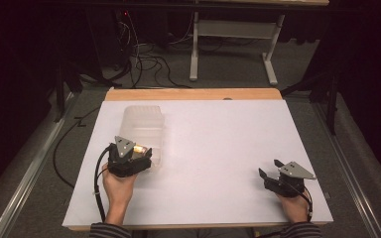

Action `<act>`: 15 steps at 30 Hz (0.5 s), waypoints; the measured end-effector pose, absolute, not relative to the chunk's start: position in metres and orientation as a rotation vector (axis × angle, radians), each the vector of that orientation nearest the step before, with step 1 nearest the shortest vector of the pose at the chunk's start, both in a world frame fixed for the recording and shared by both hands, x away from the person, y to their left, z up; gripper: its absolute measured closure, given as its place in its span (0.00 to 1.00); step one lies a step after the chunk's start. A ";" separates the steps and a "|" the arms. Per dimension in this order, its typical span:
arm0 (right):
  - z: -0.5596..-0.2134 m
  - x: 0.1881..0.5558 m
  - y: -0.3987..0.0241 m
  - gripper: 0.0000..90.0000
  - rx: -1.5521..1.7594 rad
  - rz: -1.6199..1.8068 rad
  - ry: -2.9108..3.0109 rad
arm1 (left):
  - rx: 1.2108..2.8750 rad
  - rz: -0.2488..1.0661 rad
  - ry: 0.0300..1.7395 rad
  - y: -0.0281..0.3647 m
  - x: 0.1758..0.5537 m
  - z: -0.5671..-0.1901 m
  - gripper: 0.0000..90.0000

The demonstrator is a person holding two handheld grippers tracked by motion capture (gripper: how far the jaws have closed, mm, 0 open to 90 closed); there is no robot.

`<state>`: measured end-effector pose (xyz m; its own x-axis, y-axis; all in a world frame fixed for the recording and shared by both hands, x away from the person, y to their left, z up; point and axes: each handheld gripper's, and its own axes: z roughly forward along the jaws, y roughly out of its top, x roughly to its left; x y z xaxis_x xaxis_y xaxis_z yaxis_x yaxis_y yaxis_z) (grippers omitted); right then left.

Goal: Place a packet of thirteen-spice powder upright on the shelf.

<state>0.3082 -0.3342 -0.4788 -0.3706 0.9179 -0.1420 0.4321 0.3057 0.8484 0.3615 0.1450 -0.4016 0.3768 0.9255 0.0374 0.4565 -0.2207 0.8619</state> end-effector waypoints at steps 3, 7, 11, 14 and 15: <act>-0.479 0.308 -0.334 0.37 1.203 0.978 1.936 | 1.822 0.732 1.198 0.145 0.361 -0.398 0.25; -0.479 0.308 -0.334 0.37 1.196 0.975 1.937 | 1.818 0.736 1.191 0.145 0.361 -0.393 0.24; -0.479 0.308 -0.334 0.36 1.200 0.977 1.936 | 1.791 0.748 1.172 0.144 0.359 -0.383 0.24; -0.479 0.308 -0.334 0.36 1.198 0.979 1.936 | 1.781 0.747 1.163 0.144 0.357 -0.380 0.24; -0.479 0.308 -0.334 0.36 1.198 0.980 1.936 | 1.776 0.744 1.156 0.143 0.357 -0.378 0.24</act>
<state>0.3080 -0.3345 -0.4786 -0.3704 0.9184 -0.1388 0.4321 0.3027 0.8495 0.3567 0.1428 -0.3783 0.3913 0.9200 0.0234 0.4028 -0.1941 0.8945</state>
